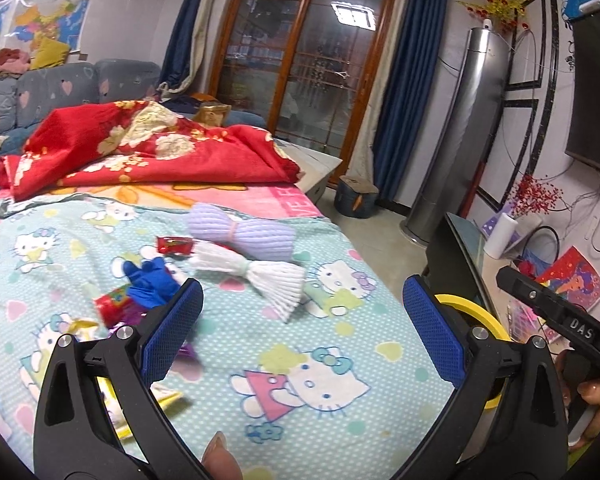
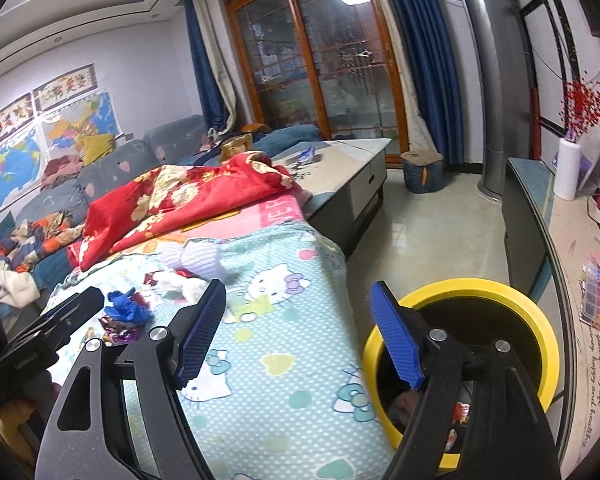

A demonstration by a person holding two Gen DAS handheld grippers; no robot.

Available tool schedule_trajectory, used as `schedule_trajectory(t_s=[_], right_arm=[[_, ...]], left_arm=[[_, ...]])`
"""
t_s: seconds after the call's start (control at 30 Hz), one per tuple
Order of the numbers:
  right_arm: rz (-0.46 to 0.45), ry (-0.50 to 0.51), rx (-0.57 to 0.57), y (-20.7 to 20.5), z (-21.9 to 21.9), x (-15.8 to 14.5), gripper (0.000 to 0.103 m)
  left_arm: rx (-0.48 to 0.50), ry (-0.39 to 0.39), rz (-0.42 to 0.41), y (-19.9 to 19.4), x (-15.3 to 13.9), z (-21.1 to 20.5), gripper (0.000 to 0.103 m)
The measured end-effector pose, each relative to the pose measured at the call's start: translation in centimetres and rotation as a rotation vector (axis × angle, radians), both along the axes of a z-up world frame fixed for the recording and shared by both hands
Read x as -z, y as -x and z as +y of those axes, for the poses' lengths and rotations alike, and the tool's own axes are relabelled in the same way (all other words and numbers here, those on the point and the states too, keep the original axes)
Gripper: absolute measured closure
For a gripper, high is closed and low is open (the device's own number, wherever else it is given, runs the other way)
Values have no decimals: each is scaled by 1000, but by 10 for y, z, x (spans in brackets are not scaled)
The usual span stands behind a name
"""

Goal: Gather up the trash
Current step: 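Move both open tools back over the remaining trash on the bed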

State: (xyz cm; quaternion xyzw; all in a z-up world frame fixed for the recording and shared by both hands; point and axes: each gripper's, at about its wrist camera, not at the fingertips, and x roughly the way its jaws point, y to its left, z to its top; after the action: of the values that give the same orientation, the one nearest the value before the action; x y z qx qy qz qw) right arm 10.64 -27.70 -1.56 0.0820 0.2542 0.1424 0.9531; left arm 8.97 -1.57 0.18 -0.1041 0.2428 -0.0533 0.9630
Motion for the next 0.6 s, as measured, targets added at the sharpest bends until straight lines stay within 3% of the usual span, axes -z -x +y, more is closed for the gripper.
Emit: schedule_trajectory(t_s=[0.6], right_arm=[[-35,52,-176,-2,77,-9,29]], left_arm=[[-122,-31,20,15,0,60,11]])
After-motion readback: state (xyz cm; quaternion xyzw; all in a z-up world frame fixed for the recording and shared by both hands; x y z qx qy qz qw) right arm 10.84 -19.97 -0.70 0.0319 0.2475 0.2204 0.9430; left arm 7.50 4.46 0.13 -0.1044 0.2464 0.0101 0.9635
